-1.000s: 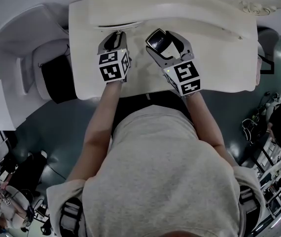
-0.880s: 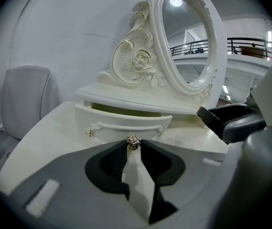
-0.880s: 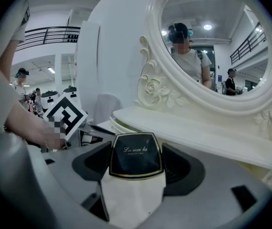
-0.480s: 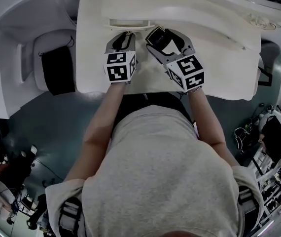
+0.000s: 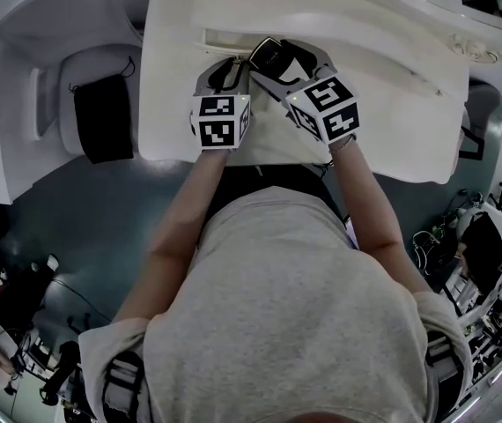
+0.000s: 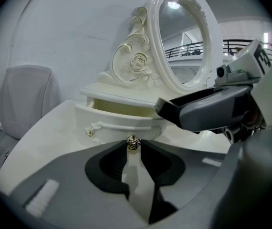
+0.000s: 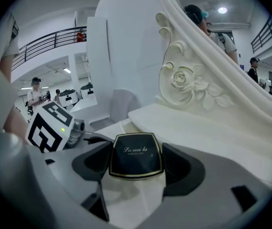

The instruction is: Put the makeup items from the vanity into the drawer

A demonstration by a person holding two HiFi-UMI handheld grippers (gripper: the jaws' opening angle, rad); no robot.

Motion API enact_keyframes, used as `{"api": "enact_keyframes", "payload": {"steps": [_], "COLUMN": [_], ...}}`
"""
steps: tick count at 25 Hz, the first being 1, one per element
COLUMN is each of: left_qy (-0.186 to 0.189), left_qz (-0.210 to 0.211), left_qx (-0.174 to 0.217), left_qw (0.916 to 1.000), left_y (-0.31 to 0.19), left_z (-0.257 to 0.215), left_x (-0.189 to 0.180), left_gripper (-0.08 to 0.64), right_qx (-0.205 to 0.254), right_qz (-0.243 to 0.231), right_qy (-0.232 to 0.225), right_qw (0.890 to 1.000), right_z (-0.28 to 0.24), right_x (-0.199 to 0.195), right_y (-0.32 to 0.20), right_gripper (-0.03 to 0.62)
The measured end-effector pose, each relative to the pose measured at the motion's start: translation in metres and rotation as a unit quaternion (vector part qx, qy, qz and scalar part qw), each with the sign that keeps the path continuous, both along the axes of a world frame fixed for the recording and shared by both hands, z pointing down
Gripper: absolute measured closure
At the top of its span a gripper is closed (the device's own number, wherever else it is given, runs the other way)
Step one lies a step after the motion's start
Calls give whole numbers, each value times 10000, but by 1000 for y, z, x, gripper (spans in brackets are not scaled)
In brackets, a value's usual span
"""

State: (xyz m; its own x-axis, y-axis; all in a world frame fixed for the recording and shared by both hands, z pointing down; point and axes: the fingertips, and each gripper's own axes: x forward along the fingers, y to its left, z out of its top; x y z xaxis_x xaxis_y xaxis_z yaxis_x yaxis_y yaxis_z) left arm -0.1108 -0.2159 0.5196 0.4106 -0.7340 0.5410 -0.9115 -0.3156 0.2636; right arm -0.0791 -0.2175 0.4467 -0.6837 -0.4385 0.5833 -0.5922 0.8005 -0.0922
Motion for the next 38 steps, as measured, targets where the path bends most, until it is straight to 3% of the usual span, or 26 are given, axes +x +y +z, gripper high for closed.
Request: {"api": "enact_keyframes", "payload": {"steps": [7, 22, 38], "left_qy": [13, 37, 134], "left_qz": [-17, -5, 8], "left_qx": [2, -10, -37], "left_qw": [10000, 10000, 9999], "left_y": [1, 1, 2], "left_z": [0, 0, -1], "left_x": [0, 0, -3], "left_gripper": [462, 462, 462], "right_qx": [-297, -1387, -2572], "right_qz": [-107, -279, -125], "right_qy": [54, 104, 166], "right_qw": [9995, 9899, 9661], "right_z": [7, 10, 14], "right_x": [-13, -24, -28], "right_y": [-5, -11, -13], "right_gripper": [272, 272, 272]}}
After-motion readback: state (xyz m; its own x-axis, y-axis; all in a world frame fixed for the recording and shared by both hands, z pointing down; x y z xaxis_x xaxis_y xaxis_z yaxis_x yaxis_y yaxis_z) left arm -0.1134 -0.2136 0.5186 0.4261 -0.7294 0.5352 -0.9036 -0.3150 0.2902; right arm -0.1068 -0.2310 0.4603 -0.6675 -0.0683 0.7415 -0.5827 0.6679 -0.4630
